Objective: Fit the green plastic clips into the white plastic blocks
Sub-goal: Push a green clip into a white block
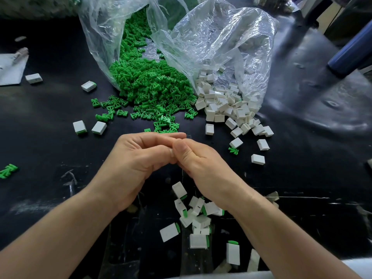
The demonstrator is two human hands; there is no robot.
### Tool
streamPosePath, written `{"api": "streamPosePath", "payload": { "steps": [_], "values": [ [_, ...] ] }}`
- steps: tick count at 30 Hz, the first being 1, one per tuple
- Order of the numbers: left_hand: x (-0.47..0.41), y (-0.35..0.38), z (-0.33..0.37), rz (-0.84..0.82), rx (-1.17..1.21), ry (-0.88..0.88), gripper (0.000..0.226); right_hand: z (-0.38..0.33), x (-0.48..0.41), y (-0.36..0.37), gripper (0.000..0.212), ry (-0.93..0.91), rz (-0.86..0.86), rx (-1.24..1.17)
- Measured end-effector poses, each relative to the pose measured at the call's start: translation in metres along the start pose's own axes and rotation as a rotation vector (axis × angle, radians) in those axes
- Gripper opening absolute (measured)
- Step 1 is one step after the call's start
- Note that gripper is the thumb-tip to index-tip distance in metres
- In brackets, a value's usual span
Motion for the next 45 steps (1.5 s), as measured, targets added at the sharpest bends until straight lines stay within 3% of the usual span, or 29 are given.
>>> {"api": "streamPosePath", "payload": {
  "steps": [13, 16, 20, 23, 25, 28, 30, 38, 43, 45],
  "values": [
    [0.002, 0.003, 0.003, -0.004, 0.017, 0.013, 0.016, 0.003, -0.001, 0.000, 0.038, -0.010, 0.005, -0.083],
    [0.001, 0.001, 0.002, -0.027, -0.022, 0.014, 0.017, 0.003, -0.001, -0.003, 0.044, -0.006, -0.005, -0.071],
    [0.000, 0.000, 0.002, -0.031, -0.026, 0.018, 0.014, 0.001, -0.003, -0.009, 0.062, -0.036, 0.032, 0.096],
    [-0.002, -0.002, 0.001, 0.034, -0.074, 0.012, 0.026, 0.003, -0.005, -0.020, 0.065, -0.065, 0.142, 0.223],
    [-0.001, -0.001, 0.002, 0.049, -0.085, 0.008, 0.024, 0.007, -0.007, -0.028, 0.057, -0.068, 0.235, 0.328],
    [0.002, 0.004, 0.001, 0.038, -0.173, 0.016, 0.021, 0.017, -0.012, -0.039, 0.023, -0.097, 0.395, 0.509],
    [0.005, 0.006, 0.000, 0.012, -0.257, 0.025, 0.023, 0.023, -0.014, -0.044, 0.030, -0.086, 0.439, 0.621],
    [0.010, 0.011, -0.003, -0.187, -0.416, -0.041, 0.029, 0.035, -0.023, -0.043, 0.040, -0.061, 0.378, 0.827],
    [0.007, 0.009, -0.002, -0.060, -0.430, -0.010, 0.006, 0.037, -0.024, -0.045, 0.032, -0.076, 0.376, 0.828],
    [0.004, 0.006, -0.004, 0.012, -0.415, -0.003, 0.008, 0.036, -0.024, -0.045, 0.031, -0.110, 0.389, 0.790]
  ]
}}
Point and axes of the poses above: each hand's wrist, its own x-axis away from the middle knuckle, its own y-axis out of the palm, z = x × y, the point moved 1 cm from there along -x, towards the middle knuckle, and after that the axes turned 8 degrees about -y, right-handed, at the moved point
